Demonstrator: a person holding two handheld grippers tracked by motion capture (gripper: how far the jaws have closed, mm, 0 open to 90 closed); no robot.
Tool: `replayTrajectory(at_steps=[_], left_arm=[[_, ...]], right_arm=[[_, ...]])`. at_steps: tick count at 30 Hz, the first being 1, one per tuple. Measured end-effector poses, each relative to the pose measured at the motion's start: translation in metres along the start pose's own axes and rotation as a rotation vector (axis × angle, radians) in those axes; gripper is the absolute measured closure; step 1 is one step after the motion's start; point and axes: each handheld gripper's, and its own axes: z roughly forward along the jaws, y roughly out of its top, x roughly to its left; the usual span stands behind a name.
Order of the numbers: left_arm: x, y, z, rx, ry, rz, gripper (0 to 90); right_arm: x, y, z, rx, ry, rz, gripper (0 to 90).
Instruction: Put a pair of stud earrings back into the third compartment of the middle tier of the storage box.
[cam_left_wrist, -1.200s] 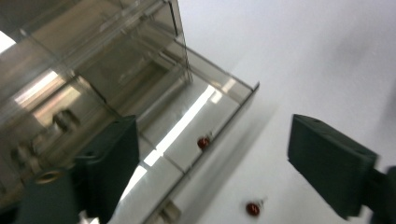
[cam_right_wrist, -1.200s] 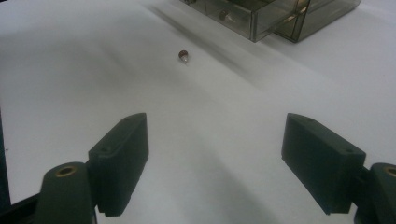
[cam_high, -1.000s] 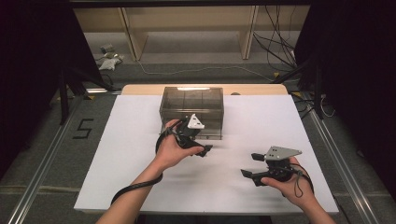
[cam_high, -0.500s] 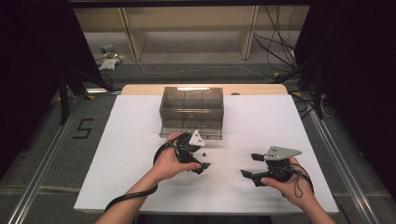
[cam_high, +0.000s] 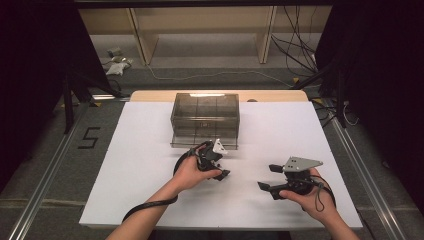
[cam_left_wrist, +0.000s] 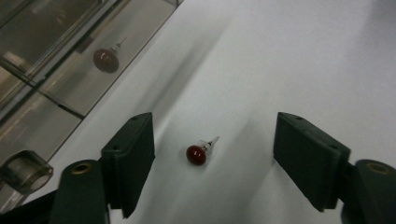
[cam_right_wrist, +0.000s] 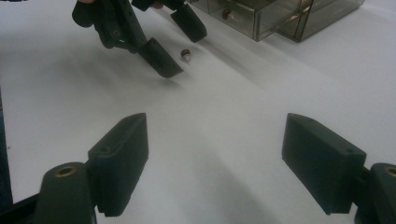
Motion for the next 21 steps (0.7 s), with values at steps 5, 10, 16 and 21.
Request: replayTrajectory(at_steps=[5,10,16,21], left_arm=[[0.0038,-0.0001,0.0005,0.015,-0.031,-0.019,38.4],[0.0051,0.0005,0.0004,0.020,-0.037,-0.026,43.1],[0.0066,0.0002,-0.0004,0.018,-0.032,-0.038,51.3],[0.0048,0.0018,-0.0009,0.030,-0.025,-0.038,56.3]], right_arm=[[0.0000,-0.0001,0.0000,0.001,0.001,0.004,23.6],[0.0001,0.0001,0.0004,0.001,0.000,0.005,23.6],[0.0001,0.0001,0.0005,0.001,0.000,0.006,23.6],[0.0000,0.0001,0.0008,-0.001,-0.001,0.007,23.6]])
